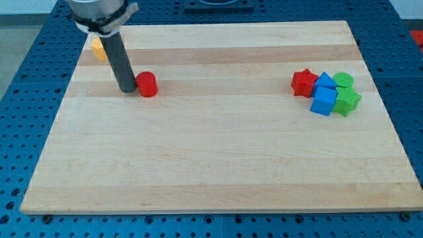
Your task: Nudge the green star left a bit
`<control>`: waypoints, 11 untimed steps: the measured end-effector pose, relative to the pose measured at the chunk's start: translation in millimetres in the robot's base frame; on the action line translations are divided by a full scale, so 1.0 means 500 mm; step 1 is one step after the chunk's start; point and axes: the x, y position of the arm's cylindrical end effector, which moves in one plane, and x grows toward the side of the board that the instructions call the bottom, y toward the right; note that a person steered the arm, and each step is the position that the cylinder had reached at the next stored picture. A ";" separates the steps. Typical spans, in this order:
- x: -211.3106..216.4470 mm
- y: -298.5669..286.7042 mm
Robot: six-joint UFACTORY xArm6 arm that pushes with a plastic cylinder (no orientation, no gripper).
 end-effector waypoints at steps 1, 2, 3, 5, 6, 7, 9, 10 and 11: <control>0.004 0.007; 0.062 0.043; 0.160 0.150; 0.287 0.515; 0.288 0.717; 0.235 0.919; 0.120 1.033; 0.081 1.032; 0.057 1.027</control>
